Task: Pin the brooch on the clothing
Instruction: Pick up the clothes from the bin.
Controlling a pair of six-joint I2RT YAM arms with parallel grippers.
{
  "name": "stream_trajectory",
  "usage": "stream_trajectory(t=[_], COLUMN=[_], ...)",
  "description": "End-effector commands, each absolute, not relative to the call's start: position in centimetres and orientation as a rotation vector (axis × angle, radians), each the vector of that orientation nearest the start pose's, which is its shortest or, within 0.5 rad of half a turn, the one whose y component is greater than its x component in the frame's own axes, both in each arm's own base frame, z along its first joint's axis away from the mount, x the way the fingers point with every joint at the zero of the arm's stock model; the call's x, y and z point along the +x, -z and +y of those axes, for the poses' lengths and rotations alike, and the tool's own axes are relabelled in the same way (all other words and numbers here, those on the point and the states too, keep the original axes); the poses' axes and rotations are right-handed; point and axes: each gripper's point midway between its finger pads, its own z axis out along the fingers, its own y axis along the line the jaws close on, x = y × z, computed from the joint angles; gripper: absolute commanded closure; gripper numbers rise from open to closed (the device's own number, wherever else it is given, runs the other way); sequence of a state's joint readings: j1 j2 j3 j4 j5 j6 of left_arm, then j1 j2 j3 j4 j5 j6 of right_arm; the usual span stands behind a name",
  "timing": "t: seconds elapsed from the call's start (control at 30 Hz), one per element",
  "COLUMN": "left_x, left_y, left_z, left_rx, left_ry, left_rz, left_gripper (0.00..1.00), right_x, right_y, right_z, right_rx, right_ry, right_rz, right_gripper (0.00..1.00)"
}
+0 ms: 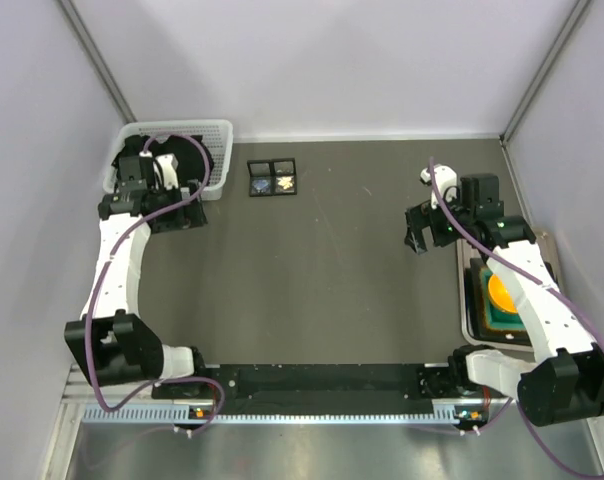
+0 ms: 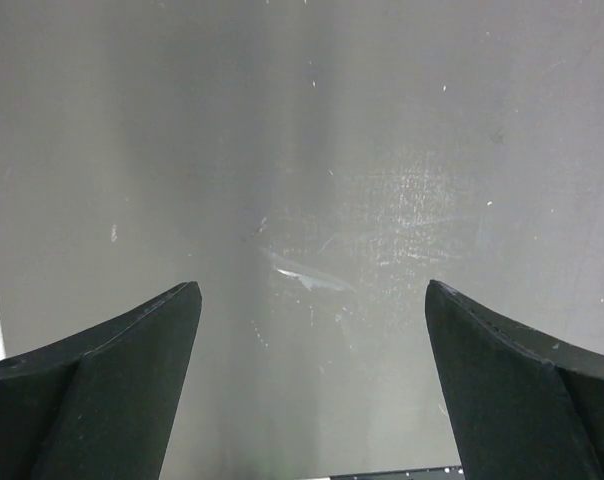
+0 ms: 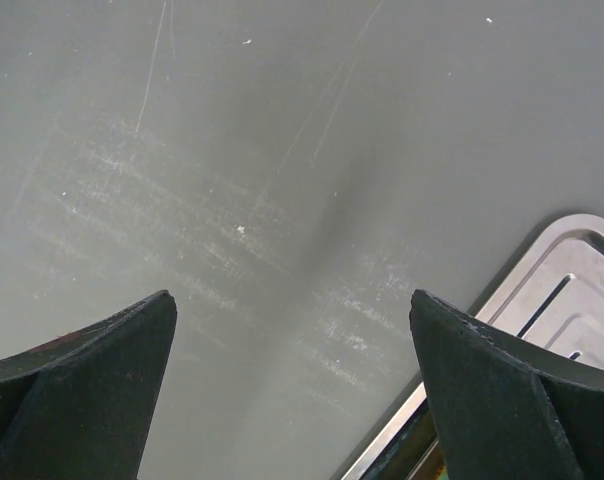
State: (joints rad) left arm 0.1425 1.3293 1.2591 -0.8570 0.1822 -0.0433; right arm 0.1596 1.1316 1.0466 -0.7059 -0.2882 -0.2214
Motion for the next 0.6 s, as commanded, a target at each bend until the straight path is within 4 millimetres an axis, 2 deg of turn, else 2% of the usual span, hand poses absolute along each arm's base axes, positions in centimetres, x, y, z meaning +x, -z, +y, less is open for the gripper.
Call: stream_trajectory(t=[0.0,0.03,0.07,0.1,0.23,0.27,0.33,0.37,0.43,0.53,0.57], left_x=[36.4,37.2,38.4,39.9,44.7,46.5,48.6,50.2,52.3,55.2,56.5], left_y=[-24.0,-24.4,-23.8,-25.8,-28.5,-29.1,-29.8,-29.6,-29.6,-27.7,-26.4], left_z=[2.9,3.3,3.8,4.5,6.3,6.9,8.0,8.8,9.8,11.0,11.7], left_rx=[-0.155,-0.16,-0.173,-0.171,-0.184,-0.191,-0.218,-0.233,-0.255,-0.263,-0.272], left_ry=[0.105,0.088,0.073,0.045,0.011,-0.001,-0.048,-0.069,-0.107,-0.131,-0.142], left_rz=[2.337,2.331,2.349,2.293,2.187,2.164,2.123,2.108,2.066,2.058,2.051], left_gripper=[0.02,0.02,0.02,0.02,0.01,0.02,0.01,0.02,0.02,0.02,0.02], right_x=[30.0,30.1,30.1,30.1,30.1,30.1,30.1,30.1,30.1,30.3,30.3], right_y=[-21.3,-21.3,-21.4,-21.6,-21.8,-21.7,-21.7,-21.6,-21.6,-21.3,-21.2], right_z=[8.4,8.3,8.4,8.4,8.6,8.8,8.9,9.0,9.2,9.4,9.4], right_rx=[-0.567,-0.566,-0.574,-0.578,-0.584,-0.588,-0.596,-0.6,-0.613,-0.618,-0.623], right_ry=[-0.247,-0.242,-0.244,-0.244,-0.257,-0.268,-0.281,-0.286,-0.298,-0.308,-0.311], right_rz=[2.194,2.196,2.193,2.189,2.195,2.196,2.202,2.203,2.204,2.22,2.226], right_gripper=[0.01,0.01,0.01,0.01,0.01,0.01,0.01,0.01,0.01,0.01,0.01])
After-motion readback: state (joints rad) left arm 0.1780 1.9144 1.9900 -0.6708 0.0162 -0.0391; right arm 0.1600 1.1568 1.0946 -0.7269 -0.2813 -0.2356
